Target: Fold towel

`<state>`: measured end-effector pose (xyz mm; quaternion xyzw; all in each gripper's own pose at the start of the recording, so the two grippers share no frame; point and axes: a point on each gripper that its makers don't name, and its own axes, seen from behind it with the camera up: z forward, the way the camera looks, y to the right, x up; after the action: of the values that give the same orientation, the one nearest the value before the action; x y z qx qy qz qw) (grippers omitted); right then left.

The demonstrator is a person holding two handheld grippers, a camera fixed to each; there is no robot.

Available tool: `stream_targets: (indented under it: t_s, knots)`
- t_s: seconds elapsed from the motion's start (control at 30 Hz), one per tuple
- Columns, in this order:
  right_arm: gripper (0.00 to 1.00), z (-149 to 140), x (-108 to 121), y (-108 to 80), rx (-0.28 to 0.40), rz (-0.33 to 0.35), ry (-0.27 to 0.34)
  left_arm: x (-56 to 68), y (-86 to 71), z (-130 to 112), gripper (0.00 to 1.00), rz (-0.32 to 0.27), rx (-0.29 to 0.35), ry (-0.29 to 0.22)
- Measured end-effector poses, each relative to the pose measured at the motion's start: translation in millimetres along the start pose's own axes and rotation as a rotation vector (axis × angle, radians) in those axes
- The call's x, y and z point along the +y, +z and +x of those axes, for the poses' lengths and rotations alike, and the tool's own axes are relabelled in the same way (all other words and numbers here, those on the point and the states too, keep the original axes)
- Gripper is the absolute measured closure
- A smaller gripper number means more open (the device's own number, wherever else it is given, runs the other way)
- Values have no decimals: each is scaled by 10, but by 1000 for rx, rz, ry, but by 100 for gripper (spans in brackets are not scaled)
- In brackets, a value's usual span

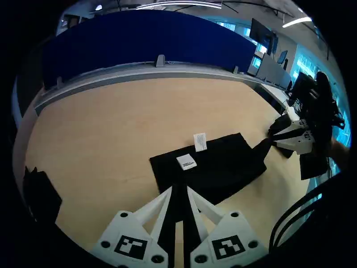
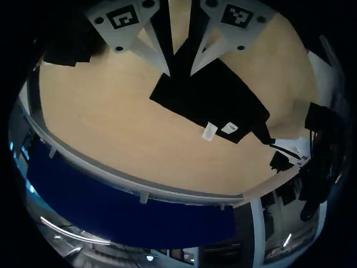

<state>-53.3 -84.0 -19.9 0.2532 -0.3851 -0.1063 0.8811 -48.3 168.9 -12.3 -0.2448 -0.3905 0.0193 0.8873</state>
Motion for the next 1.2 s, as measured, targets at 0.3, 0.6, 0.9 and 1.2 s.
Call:
stream_targets:
  t_s: [0.3, 0.6, 0.9, 1.2]
  knots:
    - [83, -110, 136, 277, -26, -29, 39, -142, 302, -88, 91, 28, -28, -9]
    - [75, -132, 237, 456, -24, -66, 91, -267, 531, -76, 87, 65, -36, -4]
    - [31, -81, 341, 420, -10, -106, 92, -347, 521, -46, 37, 96, -45, 3]
    - [19, -47, 325, 359, 5, -102, 101, -305, 453, -30, 8, 83, -33, -1]
